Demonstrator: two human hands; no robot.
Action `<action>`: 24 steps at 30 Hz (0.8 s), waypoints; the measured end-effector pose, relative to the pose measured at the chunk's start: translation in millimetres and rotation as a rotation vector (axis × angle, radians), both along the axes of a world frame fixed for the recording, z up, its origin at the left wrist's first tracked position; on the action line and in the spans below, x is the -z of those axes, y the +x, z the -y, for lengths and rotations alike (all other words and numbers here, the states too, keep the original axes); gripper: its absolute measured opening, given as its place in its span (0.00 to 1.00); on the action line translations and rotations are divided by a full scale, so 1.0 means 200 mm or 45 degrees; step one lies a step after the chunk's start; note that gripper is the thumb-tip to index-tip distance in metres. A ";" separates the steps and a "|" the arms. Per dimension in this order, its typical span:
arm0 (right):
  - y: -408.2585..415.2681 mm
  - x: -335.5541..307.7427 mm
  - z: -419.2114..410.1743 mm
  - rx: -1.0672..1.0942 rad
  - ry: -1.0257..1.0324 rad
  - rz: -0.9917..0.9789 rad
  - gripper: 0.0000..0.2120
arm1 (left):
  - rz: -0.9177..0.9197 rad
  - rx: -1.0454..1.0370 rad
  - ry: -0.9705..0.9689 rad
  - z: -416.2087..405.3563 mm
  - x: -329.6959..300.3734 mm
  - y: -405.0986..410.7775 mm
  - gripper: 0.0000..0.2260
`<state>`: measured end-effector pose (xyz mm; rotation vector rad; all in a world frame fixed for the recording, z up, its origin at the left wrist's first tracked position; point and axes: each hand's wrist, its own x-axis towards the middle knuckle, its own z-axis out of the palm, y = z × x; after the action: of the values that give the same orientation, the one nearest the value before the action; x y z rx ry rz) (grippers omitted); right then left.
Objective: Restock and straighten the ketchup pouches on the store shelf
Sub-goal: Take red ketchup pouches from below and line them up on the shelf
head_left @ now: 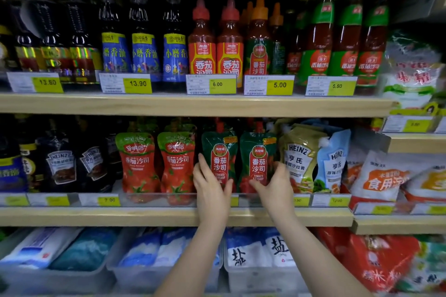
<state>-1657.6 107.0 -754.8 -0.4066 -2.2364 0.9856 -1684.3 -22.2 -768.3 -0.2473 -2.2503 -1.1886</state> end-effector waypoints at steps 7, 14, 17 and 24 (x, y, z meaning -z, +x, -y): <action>0.08 0.01 0.32 -0.245 0.190 -0.176 0.32 | -0.329 -0.228 -0.081 0.60 0.05 0.00 0.37; -0.13 0.03 0.76 -0.318 0.095 0.028 0.38 | 0.099 -0.240 -0.225 0.84 0.00 -0.19 0.48; -0.20 0.02 0.82 -0.213 0.107 0.073 0.36 | 0.105 -0.255 -0.249 0.83 0.01 -0.23 0.47; -0.26 0.03 0.85 -0.132 0.161 0.052 0.25 | 0.119 -0.306 -0.237 0.84 0.01 -0.28 0.46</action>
<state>-1709.9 -63.5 -761.0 -0.2593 -2.3617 0.8896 -1739.5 -190.3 -770.2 0.0091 -2.3954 -0.8837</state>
